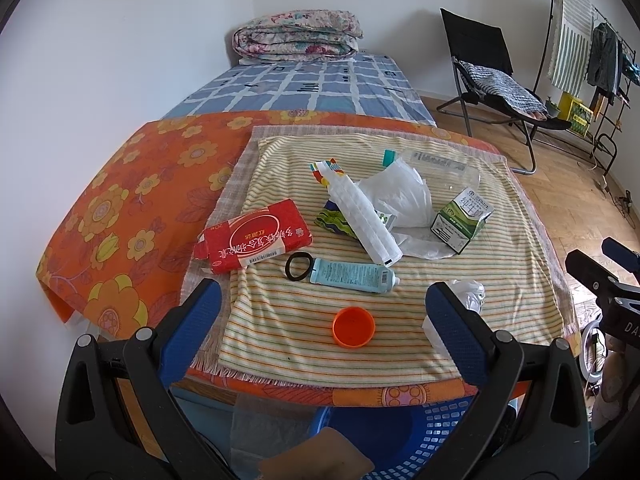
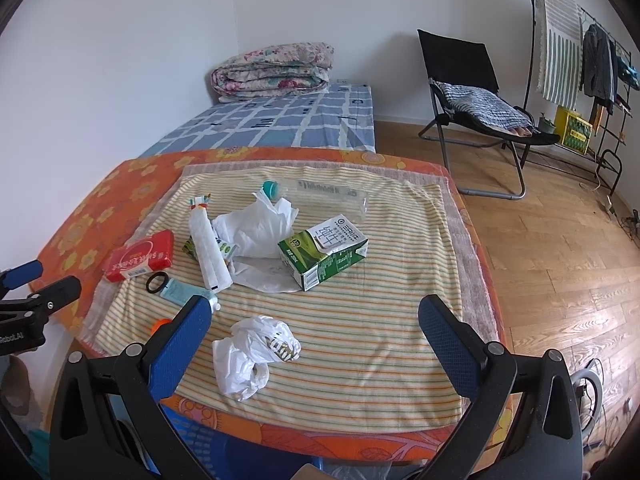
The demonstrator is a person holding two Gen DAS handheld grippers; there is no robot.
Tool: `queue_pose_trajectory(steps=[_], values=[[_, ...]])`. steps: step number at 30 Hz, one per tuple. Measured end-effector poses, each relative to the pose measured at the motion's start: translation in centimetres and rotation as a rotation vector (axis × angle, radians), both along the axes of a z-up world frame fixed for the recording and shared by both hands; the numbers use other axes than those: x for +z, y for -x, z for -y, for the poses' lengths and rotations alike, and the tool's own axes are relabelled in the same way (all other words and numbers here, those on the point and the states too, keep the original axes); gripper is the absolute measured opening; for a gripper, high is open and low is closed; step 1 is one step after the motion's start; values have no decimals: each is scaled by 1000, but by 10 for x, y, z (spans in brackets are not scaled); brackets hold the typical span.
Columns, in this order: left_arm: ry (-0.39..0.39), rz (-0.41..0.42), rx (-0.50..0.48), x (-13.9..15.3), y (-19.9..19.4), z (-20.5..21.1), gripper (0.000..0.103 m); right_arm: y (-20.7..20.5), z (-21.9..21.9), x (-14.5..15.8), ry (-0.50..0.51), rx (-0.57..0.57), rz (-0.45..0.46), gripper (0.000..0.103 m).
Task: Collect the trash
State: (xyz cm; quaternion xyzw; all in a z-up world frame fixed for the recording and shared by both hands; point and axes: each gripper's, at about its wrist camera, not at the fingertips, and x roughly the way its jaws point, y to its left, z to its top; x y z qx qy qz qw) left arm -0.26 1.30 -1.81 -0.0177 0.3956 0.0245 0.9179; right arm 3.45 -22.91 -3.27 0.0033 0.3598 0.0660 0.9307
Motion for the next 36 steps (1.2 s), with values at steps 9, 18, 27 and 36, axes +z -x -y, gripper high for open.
queue_pose_trajectory(steps=[9,18,27,36], values=[[-12,-5,6,-6,2,-10,103,-1,1,-1,5,-1,-3,103],[-33,-52,19,-13,-5,-15,103,1,8,-9,-3,26,31,103],[79,-157,9,-63,-4,-36,102,-4,18,-45,8,106,-32,103],[87,-230,10,-97,-17,-30,82,-26,5,-72,-128,143,-206,103]])
